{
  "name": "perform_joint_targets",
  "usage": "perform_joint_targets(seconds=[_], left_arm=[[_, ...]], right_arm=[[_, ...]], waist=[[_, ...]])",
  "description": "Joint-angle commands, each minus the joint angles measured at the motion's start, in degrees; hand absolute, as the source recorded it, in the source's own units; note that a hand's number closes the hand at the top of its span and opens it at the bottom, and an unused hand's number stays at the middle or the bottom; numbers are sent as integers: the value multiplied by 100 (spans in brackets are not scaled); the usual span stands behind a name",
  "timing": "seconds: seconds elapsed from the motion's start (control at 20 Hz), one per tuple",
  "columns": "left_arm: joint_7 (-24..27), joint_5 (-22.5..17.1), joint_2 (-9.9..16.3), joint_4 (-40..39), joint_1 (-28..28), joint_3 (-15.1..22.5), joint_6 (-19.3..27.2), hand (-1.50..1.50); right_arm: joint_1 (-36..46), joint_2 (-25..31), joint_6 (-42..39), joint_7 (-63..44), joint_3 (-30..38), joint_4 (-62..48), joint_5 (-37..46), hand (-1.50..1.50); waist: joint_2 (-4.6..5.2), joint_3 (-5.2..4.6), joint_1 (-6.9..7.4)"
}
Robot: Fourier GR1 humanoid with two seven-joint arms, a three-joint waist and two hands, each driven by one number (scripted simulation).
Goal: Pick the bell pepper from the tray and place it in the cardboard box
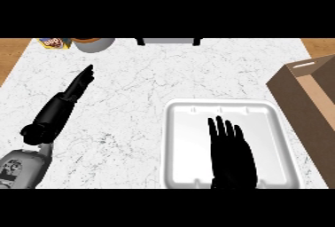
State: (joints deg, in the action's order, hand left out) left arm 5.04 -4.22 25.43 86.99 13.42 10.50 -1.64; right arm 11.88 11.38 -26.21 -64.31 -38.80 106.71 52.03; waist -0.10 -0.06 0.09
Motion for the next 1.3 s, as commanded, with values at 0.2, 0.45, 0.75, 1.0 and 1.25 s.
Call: perform_joint_targets(seconds=[0.2,0.45,0.75,1.0,1.25], left_arm=[[-83,164,-126,409,-362,40,14,0],[5,163,-123,136,-231,-300,-250,0],[-1,504,-411,-10,-91,-267,-168,0],[-3,336,-289,314,-438,-463,-457,0],[-8,424,-424,172,-128,-613,-602,0]], right_arm=[[94,-662,-373,-739,152,-817,627,-150],[-330,-300,-694,16,700,-260,524,-150],[-839,-431,-266,406,654,-555,963,-150],[-393,-945,-601,93,852,-964,1343,-150],[-1056,-750,263,745,754,-1370,1699,-150]], waist=[[-1,4,49],[2,5,-16],[7,6,-40],[2,5,12],[5,7,-12]])
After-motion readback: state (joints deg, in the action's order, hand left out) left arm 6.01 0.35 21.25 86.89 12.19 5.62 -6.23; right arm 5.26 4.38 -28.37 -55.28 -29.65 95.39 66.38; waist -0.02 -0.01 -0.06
